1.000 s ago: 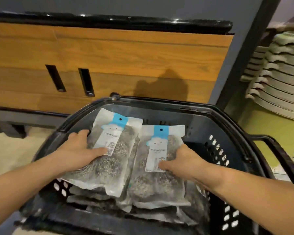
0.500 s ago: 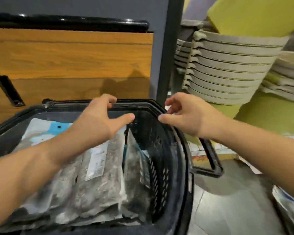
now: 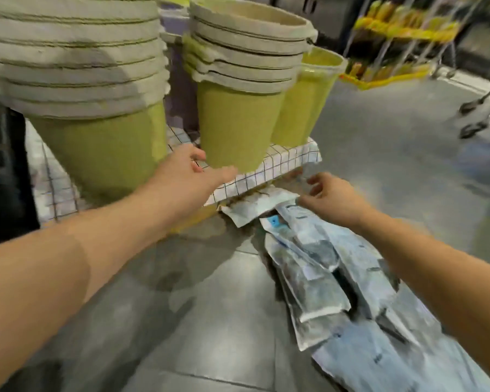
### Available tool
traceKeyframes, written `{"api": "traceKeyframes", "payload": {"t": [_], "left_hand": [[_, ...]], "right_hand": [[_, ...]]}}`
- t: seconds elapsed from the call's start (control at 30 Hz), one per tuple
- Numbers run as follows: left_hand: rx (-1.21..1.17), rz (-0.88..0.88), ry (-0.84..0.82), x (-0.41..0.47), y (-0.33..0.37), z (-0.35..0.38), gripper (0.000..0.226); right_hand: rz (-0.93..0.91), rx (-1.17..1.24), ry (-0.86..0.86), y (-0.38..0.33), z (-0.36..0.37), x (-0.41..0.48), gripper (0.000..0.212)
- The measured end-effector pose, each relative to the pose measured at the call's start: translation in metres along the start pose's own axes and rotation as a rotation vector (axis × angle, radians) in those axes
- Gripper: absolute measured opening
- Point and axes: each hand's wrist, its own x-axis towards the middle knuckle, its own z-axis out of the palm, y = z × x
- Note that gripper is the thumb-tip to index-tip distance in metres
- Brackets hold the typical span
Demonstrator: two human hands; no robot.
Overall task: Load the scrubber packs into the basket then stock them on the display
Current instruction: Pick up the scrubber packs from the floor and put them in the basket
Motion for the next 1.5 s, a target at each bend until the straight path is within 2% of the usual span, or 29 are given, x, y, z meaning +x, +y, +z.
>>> {"api": "traceKeyframes", "payload": {"t": [0.2, 0.3, 0.43, 0.5, 0.57, 0.7, 0.77, 0.83, 0.97, 1.07, 1.17, 1.3, 1.4, 1.5], "left_hand": [[0.041, -0.246, -0.109, 0.026, -0.057, 0.114, 0.058], [-0.011, -0.412, -0.137, 0.032, -0.085, 0.167, 0.062], [-0.143, -0.639, -0.204, 0.03, -0.106, 0.241, 0.059], [-0.215, -0.729, -0.254, 0.025, -0.111, 0.273, 0.057], [-0.285, -0.803, -0.281, 0.022, -0.119, 0.299, 0.054], [-0.316, -0.853, -0.213, 0.018, -0.136, 0.335, 0.087], [-0.322, -0.868, -0.152, 0.017, -0.141, 0.345, 0.079], [-0.372, -0.894, -0.131, 0.015, -0.142, 0.35, 0.064], [-0.458, -0.904, -0.167, 0.019, -0.144, 0.34, 0.074], [-0.405, -0.875, -0.163, 0.017, -0.141, 0.31, 0.057], [-0.316, -0.804, -0.118, 0.007, -0.136, 0.267, 0.045], [-0.282, -0.674, -0.049, -0.017, -0.109, 0.2, 0.046], [-0.296, -0.535, 0.001, -0.035, -0.079, 0.144, 0.042], [-0.385, -0.4, 0.04, -0.051, -0.042, 0.078, 0.049]], "right_hand": [[0.113, -0.194, -0.151, 0.145, 0.042, 0.032, 0.078], [0.163, -0.239, -0.215, 0.195, 0.053, 0.043, 0.098], [0.338, -0.271, -0.341, 0.249, 0.068, 0.042, 0.136], [0.397, -0.324, -0.37, 0.263, 0.086, 0.03, 0.145], [0.422, -0.378, -0.33, 0.267, 0.104, 0.016, 0.145], [0.37, -0.492, -0.183, 0.269, 0.127, -0.001, 0.136], [0.343, -0.482, -0.157, 0.269, 0.129, -0.001, 0.125], [0.341, -0.418, -0.145, 0.269, 0.124, 0.001, 0.105], [0.357, -0.262, -0.049, 0.272, 0.098, 0.008, 0.057], [0.384, -0.043, 0.032, 0.265, 0.069, 0.01, 0.048], [0.385, 0.342, 0.11, 0.241, 0.042, 0.003, 0.036], [0.304, 0.647, 0.122, 0.189, 0.018, -0.012, 0.025], [0.228, 0.83, 0.079, 0.125, 0.005, -0.029, 0.023], [0.085, 0.956, 0.014, 0.051, -0.012, -0.05, 0.024]]}}
